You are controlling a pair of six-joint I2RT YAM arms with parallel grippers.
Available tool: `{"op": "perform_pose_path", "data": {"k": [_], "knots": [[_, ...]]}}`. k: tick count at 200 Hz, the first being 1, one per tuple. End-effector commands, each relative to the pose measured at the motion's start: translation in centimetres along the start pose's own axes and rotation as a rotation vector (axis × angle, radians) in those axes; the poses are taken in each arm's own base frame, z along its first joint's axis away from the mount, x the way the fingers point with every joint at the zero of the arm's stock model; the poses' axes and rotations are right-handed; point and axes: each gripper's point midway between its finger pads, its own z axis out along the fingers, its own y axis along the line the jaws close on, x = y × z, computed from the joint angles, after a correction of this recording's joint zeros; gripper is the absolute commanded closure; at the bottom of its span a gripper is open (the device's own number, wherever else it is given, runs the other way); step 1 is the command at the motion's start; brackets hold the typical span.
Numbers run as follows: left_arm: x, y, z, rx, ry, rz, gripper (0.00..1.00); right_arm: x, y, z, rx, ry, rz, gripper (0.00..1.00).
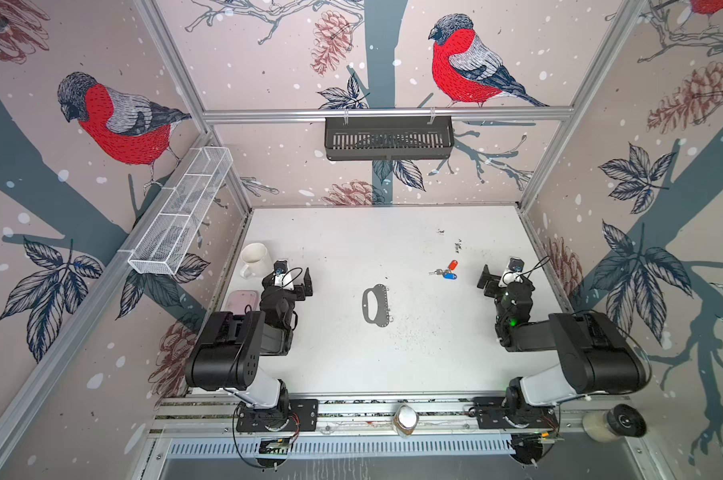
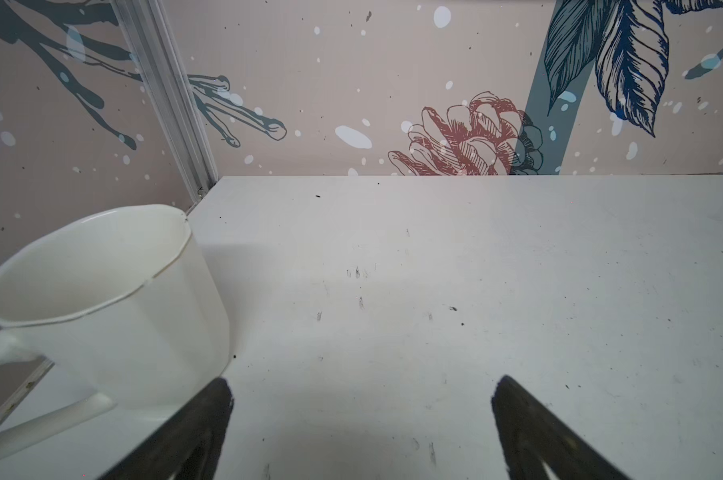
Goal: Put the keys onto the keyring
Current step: 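Raise both grippers from rest and move them toward the table center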
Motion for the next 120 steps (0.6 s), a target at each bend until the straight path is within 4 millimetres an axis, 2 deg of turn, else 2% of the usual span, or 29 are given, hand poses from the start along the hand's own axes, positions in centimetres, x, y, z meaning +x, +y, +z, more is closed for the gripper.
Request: {"op": "perform_pose_path", "data": {"k": [1, 120], "knots": [[-1.67, 0.09, 0.03, -0.003, -0.066, 0.008, 0.02, -1.24, -0.11, -0.03, 0.006, -0.048, 0.004, 0.01], [-1.53, 0.71, 0.17, -0.039, -0.057, -0.004, 0.02, -1.26, -0.09, -0.01, 0.005, -0.049, 0.004, 0.01]]}}
